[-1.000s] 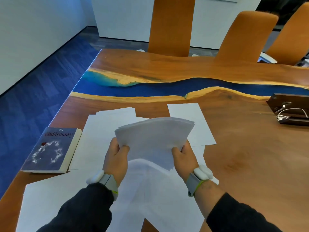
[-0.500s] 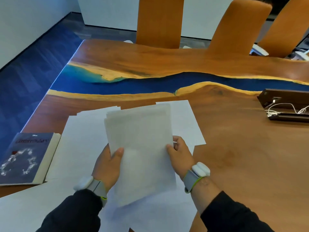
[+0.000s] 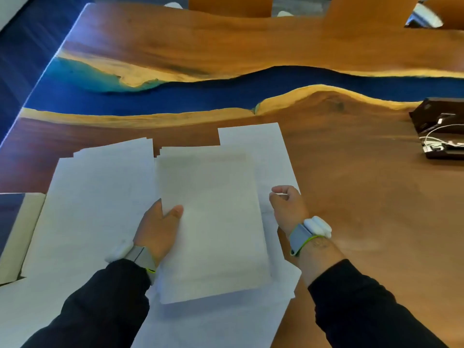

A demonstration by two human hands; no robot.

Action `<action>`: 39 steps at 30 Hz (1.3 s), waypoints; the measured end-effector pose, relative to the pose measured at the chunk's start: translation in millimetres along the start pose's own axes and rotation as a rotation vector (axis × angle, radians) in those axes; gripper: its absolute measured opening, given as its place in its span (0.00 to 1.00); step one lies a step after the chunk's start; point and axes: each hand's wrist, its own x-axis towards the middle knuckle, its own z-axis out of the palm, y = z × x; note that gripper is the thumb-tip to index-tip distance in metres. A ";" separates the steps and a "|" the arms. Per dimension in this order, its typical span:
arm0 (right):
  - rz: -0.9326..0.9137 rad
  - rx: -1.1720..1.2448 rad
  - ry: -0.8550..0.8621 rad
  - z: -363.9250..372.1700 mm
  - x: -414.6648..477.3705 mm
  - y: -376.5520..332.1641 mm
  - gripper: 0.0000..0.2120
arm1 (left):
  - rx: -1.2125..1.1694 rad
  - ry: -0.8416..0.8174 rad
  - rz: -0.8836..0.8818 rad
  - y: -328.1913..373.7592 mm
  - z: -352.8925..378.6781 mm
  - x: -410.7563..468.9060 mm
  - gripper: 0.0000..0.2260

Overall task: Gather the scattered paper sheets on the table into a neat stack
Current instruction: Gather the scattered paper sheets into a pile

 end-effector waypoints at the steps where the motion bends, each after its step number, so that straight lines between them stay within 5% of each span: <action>1: 0.002 -0.008 0.010 -1.2 8.0 0.6 0.05 | 0.026 -0.001 -0.010 4.1 5.4 6.6 0.16; 8: -0.025 -0.174 0.097 -8.8 47.6 6.9 0.10 | 0.055 -0.035 -0.040 13.2 30.4 40.8 0.16; 14: 0.035 -0.678 0.202 -10.1 69.8 2.8 0.39 | -0.024 -0.042 -0.053 2.2 37.4 60.1 0.15; 18: 0.106 -0.677 0.200 -9.4 76.6 2.4 0.48 | -0.070 -0.036 -0.061 -7.0 38.0 68.1 0.16; 22: 0.137 -0.619 0.078 -8.9 79.5 -2.7 0.45 | -0.079 -0.033 -0.047 -13.8 35.6 71.7 0.11; 27: 0.125 -0.726 0.202 -12.6 76.7 -3.6 0.39 | -0.121 -0.028 -0.020 -23.8 27.1 71.6 0.14; 32: 0.161 -0.456 0.110 -9.6 75.9 2.1 0.31 | -0.242 -0.025 -0.006 -36.3 17.9 74.6 0.02; 36: -0.037 -0.234 0.126 -6.1 61.5 -3.9 0.10 | -0.397 -0.089 -0.038 -39.3 8.4 71.3 0.11; 39: -0.091 0.060 -0.118 -5.5 45.6 -23.3 0.14 | -0.549 -0.146 -0.082 -35.8 6.6 72.4 0.13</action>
